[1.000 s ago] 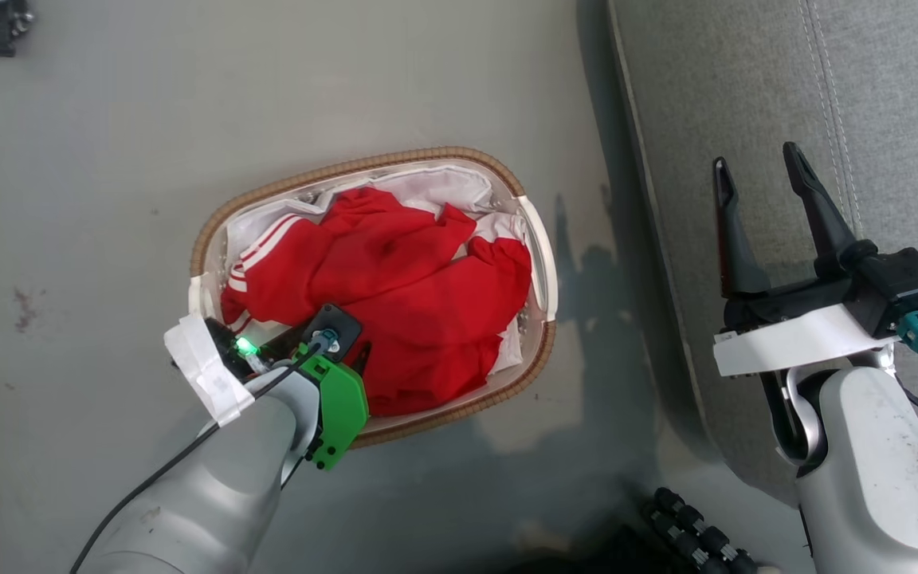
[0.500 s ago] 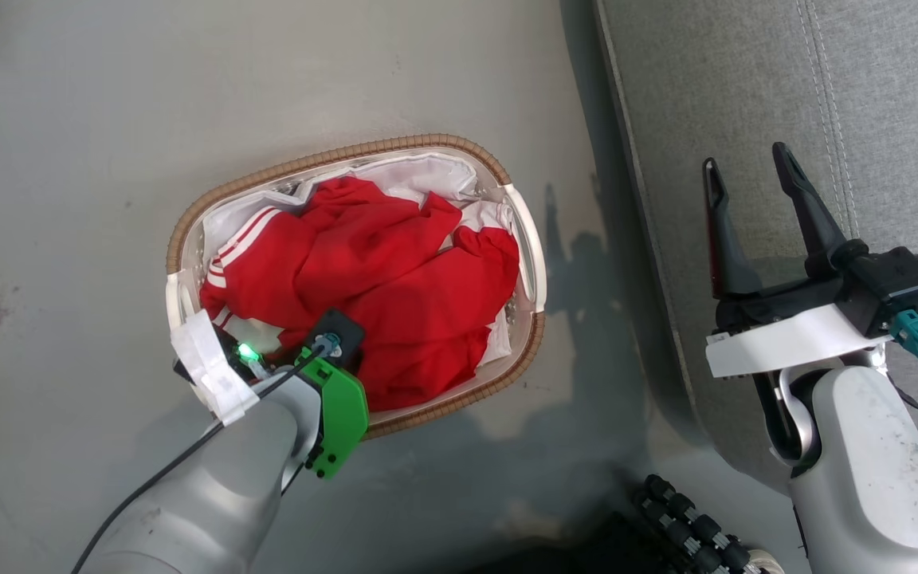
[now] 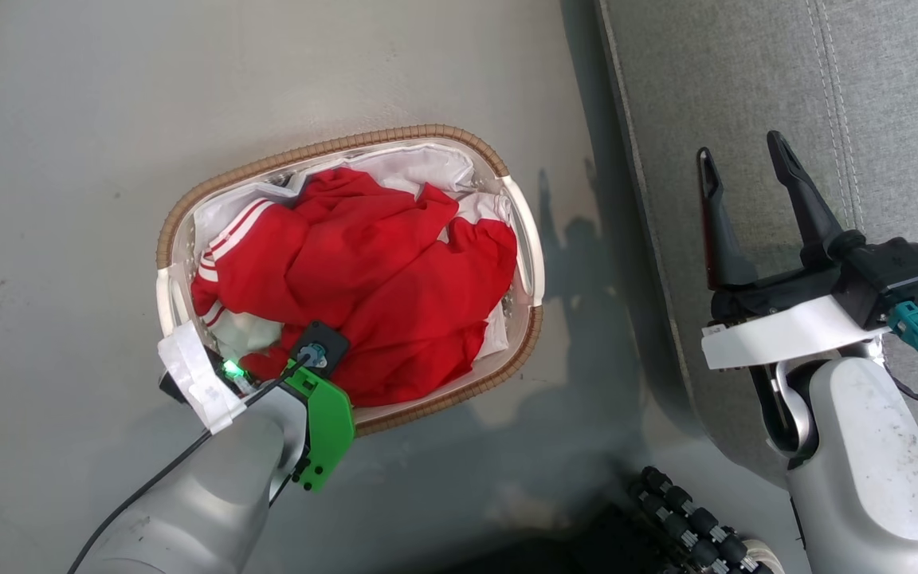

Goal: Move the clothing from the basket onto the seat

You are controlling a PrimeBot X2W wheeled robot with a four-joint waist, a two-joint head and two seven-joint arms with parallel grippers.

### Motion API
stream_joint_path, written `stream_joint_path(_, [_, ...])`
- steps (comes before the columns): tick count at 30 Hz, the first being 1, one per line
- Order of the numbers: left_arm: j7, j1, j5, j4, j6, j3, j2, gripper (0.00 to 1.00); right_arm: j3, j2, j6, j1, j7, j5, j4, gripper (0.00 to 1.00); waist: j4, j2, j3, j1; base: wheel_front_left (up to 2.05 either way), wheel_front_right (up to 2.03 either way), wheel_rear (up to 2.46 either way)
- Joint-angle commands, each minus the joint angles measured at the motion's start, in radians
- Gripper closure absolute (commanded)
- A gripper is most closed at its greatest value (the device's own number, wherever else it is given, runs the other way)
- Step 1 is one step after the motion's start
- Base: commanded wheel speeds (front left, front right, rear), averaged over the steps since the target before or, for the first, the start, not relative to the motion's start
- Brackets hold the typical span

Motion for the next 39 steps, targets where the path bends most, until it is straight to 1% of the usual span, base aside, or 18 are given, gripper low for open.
stream_joint_path(1, [-0.013, -0.01, -0.006, -0.003, 0.0, -0.006, 0.003, 1.0, -0.005, -0.003, -0.001, 0.004, -0.005, -0.005, 0.005, 0.0, 0.003, 0.0, -0.005, 0.0, 0.0, 0.0, 0.0])
stream_joint_path(6, [-0.057, 0.002, -0.021, -0.015, 0.0, -0.029, 0.001, 1.0, -0.017, -0.003, -0.001, 0.02, -0.005, -0.011, 0.024, 0.0, 0.017, 0.0, -0.043, 0.0, 0.0, 0.0, 0.0])
stream_joint_path(10, [-0.1, 0.013, -0.033, -0.034, 0.0, -0.045, 0.0, 1.0, -0.024, -0.003, -0.001, 0.03, -0.005, -0.018, 0.034, 0.0, 0.036, 0.0, -0.094, 0.0, 0.0, 0.0, 0.0])
stream_joint_path(15, [-0.14, 0.03, -0.052, -0.067, 0.0, -0.053, 0.002, 1.0, -0.039, -0.003, -0.001, 0.055, -0.005, -0.035, 0.046, 0.0, 0.066, 0.0, -0.182, 0.0, 0.0, 0.0, 0.0])
stream_joint_path(20, [-0.156, 0.031, -0.059, -0.117, 0.0, -0.056, 0.017, 1.0, -0.057, -0.003, -0.001, 0.096, -0.005, -0.061, 0.06, 0.0, 0.098, 0.0, -0.287, 0.0, 0.0, 0.0, 0.0])
stream_joint_path(23, [-0.159, 0.023, -0.056, -0.178, 0.0, -0.036, 0.034, 1.0, -0.066, -0.003, -0.001, 0.127, -0.005, -0.076, 0.069, 0.0, 0.115, 0.0, -0.36, 0.0, 0.0, 0.0, 0.0])
stream_joint_path(30, [-0.16, 0.035, 0.003, -0.364, 0.012, 0.04, 0.114, 1.0, -0.081, -0.003, -0.001, 0.213, -0.005, -0.096, 0.089, 0.0, 0.146, 0.0, -0.525, 0.0, 0.0, 0.0, 0.0])
stream_joint_path(35, [-0.16, -0.003, 0.046, -0.454, 0.012, 0.08, 0.161, 1.0, -0.079, -0.003, -0.001, 0.263, -0.005, -0.104, 0.096, 0.0, 0.156, 0.0, -0.607, 0.0, 0.0, 0.0, 0.0])
stream_joint_path(39, [-0.16, -0.035, 0.055, -0.502, 0.008, 0.103, 0.191, 1.0, -0.066, -0.003, -0.001, 0.288, -0.005, -0.106, 0.101, 0.0, 0.152, 0.0, -0.657, 0.0, 0.0, 0.0, 0.0])
